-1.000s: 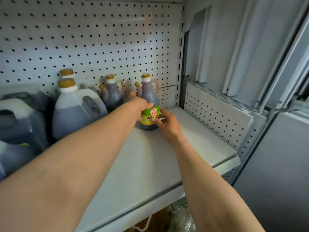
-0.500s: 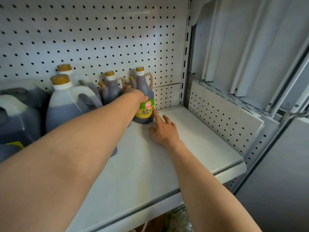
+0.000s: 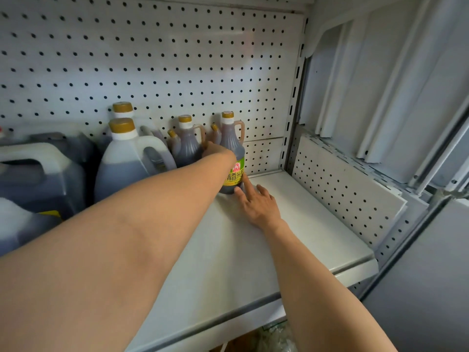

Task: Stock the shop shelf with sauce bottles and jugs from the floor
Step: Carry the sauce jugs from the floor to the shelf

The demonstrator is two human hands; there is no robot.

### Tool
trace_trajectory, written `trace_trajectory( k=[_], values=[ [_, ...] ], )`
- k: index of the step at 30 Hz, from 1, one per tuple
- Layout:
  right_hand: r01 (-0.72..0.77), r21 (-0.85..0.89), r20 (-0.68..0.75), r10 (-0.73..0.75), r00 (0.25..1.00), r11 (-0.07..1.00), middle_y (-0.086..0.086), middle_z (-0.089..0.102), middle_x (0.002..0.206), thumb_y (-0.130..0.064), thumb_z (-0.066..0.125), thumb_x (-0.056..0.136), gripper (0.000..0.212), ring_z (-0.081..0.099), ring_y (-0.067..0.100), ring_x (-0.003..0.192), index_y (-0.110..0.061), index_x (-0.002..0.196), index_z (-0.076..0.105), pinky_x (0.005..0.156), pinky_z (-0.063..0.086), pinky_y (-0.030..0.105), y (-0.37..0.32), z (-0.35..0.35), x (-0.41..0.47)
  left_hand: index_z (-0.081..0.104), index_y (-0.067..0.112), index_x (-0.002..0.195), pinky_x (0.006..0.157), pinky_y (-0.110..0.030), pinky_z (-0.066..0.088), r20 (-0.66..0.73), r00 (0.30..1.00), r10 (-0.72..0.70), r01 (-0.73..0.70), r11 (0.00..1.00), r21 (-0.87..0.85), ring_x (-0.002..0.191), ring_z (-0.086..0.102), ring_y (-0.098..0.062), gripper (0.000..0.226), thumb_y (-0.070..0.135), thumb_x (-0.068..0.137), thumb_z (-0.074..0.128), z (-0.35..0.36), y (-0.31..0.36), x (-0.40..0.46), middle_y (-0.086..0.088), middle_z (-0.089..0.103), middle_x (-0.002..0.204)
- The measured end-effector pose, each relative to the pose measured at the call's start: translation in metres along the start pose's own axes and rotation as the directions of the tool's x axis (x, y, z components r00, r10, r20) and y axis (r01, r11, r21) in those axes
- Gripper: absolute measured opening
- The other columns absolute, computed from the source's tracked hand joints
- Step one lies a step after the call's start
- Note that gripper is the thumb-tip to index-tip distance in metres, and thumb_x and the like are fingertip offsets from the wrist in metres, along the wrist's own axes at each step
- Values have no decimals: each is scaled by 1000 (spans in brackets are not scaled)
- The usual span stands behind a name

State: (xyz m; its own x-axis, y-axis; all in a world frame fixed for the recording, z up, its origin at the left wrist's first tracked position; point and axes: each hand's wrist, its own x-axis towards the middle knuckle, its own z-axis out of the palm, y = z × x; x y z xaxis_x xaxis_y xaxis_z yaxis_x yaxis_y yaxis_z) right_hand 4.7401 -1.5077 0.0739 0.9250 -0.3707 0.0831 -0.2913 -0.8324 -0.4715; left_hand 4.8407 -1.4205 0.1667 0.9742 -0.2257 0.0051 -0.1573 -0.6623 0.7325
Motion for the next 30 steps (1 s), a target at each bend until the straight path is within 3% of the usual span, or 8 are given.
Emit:
trace_trajectory(
  k=[1,4,8,12,15,20,25,30],
  values=[
    [4,37,-5,-4,1000,999,0,31,163,-58,18,104,61,14,26,153,-39,159,-1,121,19,44,0,-2,-2,40,7,142,107,-36,40,28,1000,7,-5,997,-80,130,51,-28,52,21,97,62,-6,-8,-4,-14,51,141],
    [9,204,-92,10,996,979,2,37,159,-54,32,104,58,21,26,150,-40,158,16,118,25,40,0,-9,-18,39,14,144,104,-33,42,-47,993,-109,108,994,-22,128,52,-24,50,19,99,58,-4,1,-21,-9,52,141],
    [-62,258,-225,122,967,964,9,51,147,-50,44,102,51,36,28,139,-34,151,38,109,34,38,8,-22,-55,53,9,121,86,-33,51,91,995,-42,45,999,-30,99,57,-26,53,22,78,81,-11,-14,-49,-10,62,120],
    [-210,271,-264,282,922,940,12,49,137,-54,46,100,46,55,28,115,-34,142,46,102,42,37,20,-38,-105,42,19,141,102,-47,46,309,950,41,2,990,-139,128,47,-31,81,28,74,86,-13,-40,-81,-7,46,144],
    [-285,254,-253,348,903,924,10,42,140,-57,47,98,49,54,22,99,-37,143,43,101,45,38,15,-44,-145,37,30,149,109,-44,41,418,901,118,-41,981,-189,138,37,-27,87,26,76,85,-17,-56,-111,-4,32,155],
    [-374,215,-278,423,862,902,10,40,144,-53,58,95,53,56,23,102,-35,143,44,99,46,36,-15,-50,-218,47,28,141,101,-34,49,497,835,235,-182,971,-154,125,53,-26,76,22,75,85,-29,-83,-162,-7,52,140],
    [-485,155,-343,508,791,860,10,43,143,-41,71,89,58,49,30,127,-33,142,47,104,41,38,-70,-36,-307,46,29,141,96,-34,49,573,719,394,-417,904,-99,121,55,-28,75,24,77,84,-69,-120,-223,-9,53,138],
    [-598,102,-394,584,709,795,10,47,136,-38,76,85,64,52,28,123,-30,142,48,101,43,34,-144,-1,-393,46,32,140,88,-30,48,618,585,525,-573,807,-142,115,58,-29,75,30,75,84,-106,-173,-279,-9,53,137]
  ],
)
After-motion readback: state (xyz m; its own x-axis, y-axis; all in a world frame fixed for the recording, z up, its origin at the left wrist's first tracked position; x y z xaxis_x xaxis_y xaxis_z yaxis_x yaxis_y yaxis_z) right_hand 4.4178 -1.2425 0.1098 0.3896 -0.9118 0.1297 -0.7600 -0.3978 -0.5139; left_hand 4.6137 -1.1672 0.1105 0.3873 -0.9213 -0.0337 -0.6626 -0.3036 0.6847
